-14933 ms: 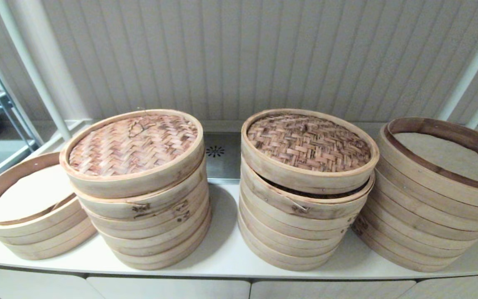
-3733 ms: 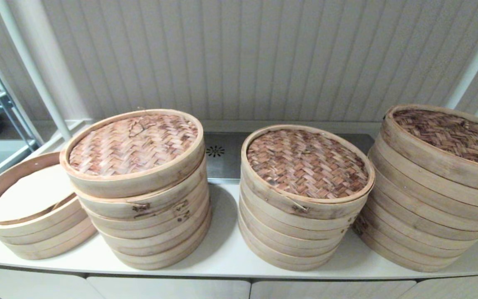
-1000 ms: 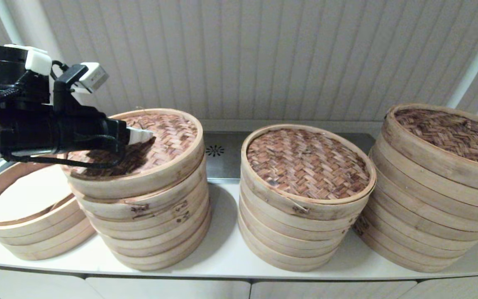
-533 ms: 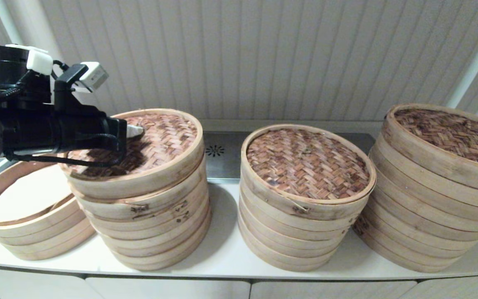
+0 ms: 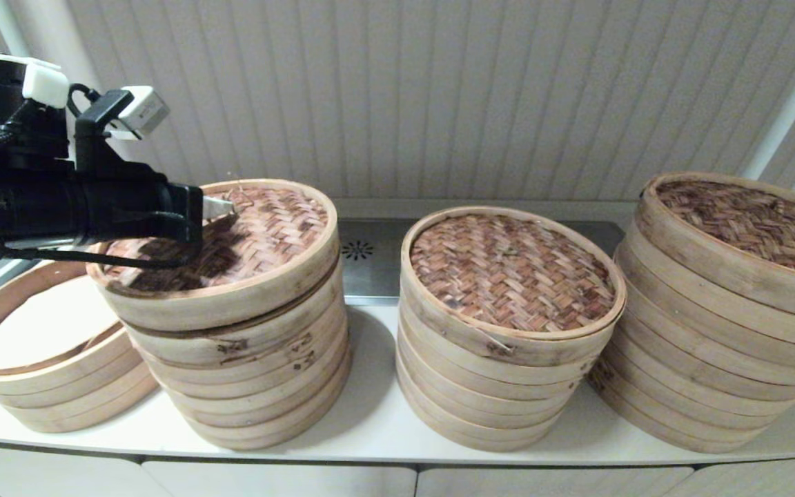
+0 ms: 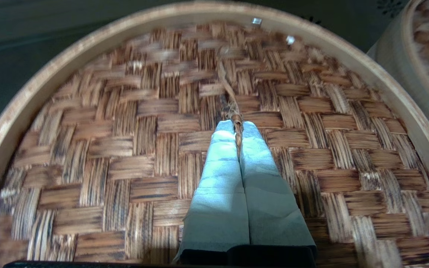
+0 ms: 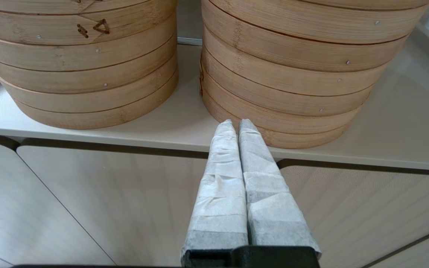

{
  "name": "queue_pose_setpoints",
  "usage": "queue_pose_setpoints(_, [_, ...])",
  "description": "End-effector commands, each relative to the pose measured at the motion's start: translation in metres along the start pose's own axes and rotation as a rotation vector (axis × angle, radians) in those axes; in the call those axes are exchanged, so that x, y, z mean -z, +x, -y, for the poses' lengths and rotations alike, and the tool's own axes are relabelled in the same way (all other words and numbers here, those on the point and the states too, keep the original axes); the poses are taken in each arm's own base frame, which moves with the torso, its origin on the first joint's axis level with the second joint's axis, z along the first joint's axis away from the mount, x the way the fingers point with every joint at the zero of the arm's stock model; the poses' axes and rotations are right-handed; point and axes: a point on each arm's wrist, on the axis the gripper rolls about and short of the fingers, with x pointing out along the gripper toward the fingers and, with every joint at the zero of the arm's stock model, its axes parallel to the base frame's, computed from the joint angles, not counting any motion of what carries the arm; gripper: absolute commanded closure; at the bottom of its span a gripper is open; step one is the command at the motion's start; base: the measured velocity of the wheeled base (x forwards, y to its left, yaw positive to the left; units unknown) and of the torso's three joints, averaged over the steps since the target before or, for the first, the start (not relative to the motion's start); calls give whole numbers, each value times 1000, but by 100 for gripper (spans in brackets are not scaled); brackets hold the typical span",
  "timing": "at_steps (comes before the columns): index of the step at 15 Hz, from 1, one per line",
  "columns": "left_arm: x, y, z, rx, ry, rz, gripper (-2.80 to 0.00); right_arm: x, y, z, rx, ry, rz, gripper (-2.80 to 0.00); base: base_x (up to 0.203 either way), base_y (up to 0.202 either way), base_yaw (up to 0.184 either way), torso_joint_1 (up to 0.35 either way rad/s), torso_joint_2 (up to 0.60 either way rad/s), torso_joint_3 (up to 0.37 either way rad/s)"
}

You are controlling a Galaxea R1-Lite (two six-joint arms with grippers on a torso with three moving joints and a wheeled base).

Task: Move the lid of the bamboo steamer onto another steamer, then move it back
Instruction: Pick up the steamer, then put the steamer

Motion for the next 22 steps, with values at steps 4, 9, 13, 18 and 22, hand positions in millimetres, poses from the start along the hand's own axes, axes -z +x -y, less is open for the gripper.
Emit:
queue_pose_setpoints(4, [-9, -17, -2, -22, 10, 50, 0, 0, 0, 0, 0, -1, 6, 0, 0, 0, 0, 0, 0, 0])
queue_pose_setpoints(9, [-16, -33, -33, -138, -1, 86, 0, 0, 0, 0, 0, -1, 6, 0, 0, 0, 0, 0, 0, 0])
queue_pose_setpoints(13, [-16, -50, -59, -241, -6, 100, 0, 0, 0, 0, 0, -1, 6, 0, 0, 0, 0, 0, 0, 0])
queue_pose_setpoints(18, [-9, -74, -97, -342, -34, 105, 0, 0, 0, 0, 0, -1, 6, 0, 0, 0, 0, 0, 0, 0])
queue_pose_setpoints(22, [0, -97, -129, -396, -67, 112, 0, 0, 0, 0, 0, 3, 6, 0, 0, 0, 0, 0, 0, 0])
